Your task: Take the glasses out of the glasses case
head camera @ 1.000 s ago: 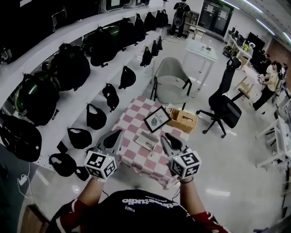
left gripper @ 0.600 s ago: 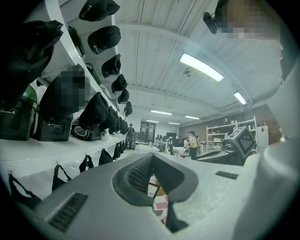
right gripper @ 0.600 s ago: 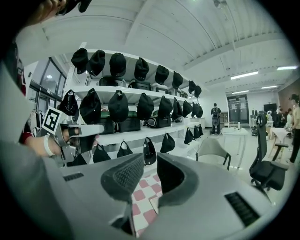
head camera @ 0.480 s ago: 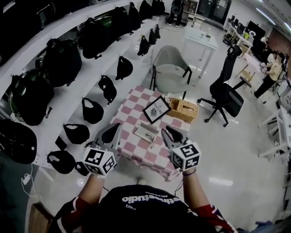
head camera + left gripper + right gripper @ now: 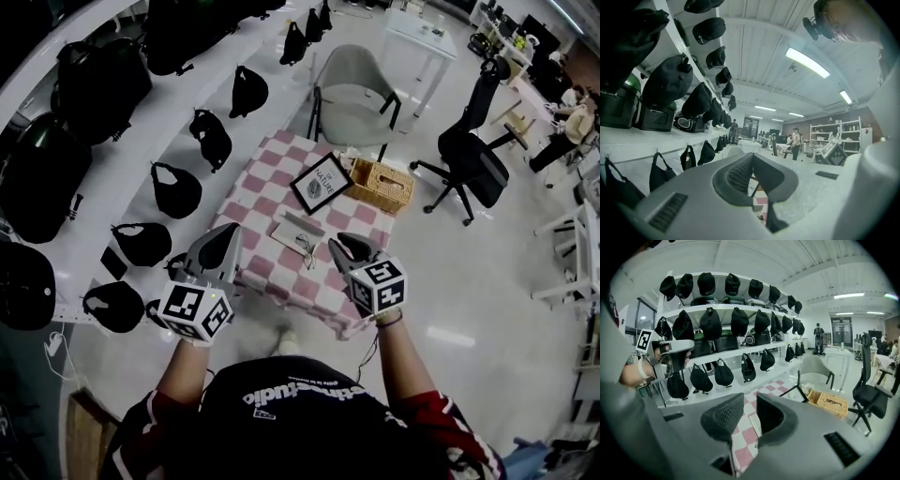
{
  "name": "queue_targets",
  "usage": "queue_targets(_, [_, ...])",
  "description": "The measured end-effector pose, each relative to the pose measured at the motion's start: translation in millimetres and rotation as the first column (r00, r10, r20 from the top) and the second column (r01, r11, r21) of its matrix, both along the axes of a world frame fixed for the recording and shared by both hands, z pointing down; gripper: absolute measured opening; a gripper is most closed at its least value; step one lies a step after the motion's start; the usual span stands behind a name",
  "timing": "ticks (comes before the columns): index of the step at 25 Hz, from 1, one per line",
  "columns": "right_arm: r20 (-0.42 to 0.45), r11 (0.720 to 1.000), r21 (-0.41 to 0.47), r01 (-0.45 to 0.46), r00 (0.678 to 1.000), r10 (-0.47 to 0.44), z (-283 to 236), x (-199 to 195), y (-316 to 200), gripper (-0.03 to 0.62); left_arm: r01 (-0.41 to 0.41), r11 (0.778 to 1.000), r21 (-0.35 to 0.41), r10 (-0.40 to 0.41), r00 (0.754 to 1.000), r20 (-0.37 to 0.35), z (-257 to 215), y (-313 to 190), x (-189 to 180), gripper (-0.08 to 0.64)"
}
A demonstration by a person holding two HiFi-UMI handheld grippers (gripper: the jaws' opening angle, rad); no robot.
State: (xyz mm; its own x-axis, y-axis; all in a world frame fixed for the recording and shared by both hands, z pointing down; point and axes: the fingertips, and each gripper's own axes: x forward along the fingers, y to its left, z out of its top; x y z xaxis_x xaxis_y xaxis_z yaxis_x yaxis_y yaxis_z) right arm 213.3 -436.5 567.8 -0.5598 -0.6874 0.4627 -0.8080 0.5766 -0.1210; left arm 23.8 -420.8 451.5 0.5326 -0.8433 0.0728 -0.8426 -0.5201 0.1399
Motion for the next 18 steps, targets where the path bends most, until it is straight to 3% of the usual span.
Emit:
queue_targets(9, [-0.015, 0.981, -0.179, 0.068, 0.997, -0.072, 84.5, -7.5, -7.6, 0.081, 0.031, 0.999, -0.030, -0.030, 1.000, 0.007, 15.2, -4.1, 5.3, 0.006])
queue_targets(18, [-0.007, 0.951, -0.301, 0.070, 0.997, -0.076, 164.4, -6.8, -9.9, 0.083, 0.033, 0.997, -0.065, -0.031, 0.999, 0.024, 33.8, -12.3, 13.4, 0.006])
